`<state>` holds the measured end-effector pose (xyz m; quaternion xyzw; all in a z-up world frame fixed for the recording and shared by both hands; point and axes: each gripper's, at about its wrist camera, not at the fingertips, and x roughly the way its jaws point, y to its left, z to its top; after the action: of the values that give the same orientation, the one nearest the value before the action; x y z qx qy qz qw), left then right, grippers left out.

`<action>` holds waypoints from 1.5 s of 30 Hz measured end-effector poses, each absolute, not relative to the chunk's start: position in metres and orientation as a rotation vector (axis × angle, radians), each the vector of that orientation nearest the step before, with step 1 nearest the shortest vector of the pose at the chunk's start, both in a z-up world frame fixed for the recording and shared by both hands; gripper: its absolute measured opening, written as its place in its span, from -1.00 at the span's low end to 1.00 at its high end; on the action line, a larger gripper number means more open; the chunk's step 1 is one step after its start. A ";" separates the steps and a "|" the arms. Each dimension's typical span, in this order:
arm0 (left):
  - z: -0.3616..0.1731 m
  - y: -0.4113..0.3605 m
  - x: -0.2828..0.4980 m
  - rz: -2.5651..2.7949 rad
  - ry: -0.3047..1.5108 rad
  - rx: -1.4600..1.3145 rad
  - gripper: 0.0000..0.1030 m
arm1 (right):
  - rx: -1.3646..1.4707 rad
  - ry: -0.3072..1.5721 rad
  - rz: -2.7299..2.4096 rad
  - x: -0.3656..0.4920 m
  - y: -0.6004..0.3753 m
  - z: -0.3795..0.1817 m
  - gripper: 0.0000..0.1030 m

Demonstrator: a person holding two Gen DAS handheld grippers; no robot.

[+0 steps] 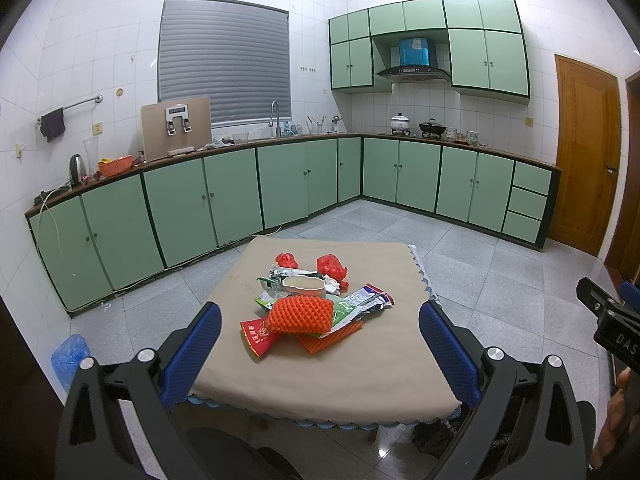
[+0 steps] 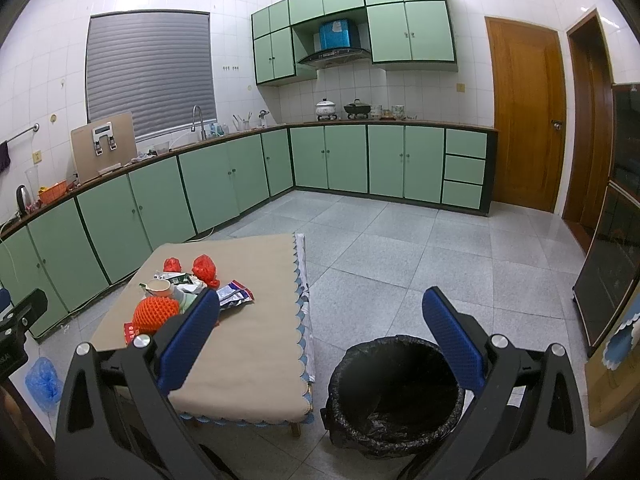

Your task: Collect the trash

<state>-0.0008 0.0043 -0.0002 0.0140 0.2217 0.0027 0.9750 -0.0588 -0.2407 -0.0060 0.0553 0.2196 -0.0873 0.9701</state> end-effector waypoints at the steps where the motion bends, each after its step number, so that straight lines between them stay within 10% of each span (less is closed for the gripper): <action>1: 0.000 0.004 0.000 0.006 0.447 0.029 0.88 | 0.112 0.443 -0.176 -0.059 -0.241 -0.006 0.91; 45: -0.059 0.064 0.036 0.041 0.529 -0.008 0.88 | 0.069 0.604 0.116 0.033 -0.191 -0.062 0.91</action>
<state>0.0360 0.0639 -0.0587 -0.0041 0.2613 0.0205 0.9650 0.0331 -0.1905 -0.0625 0.0339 0.2970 0.0571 0.9526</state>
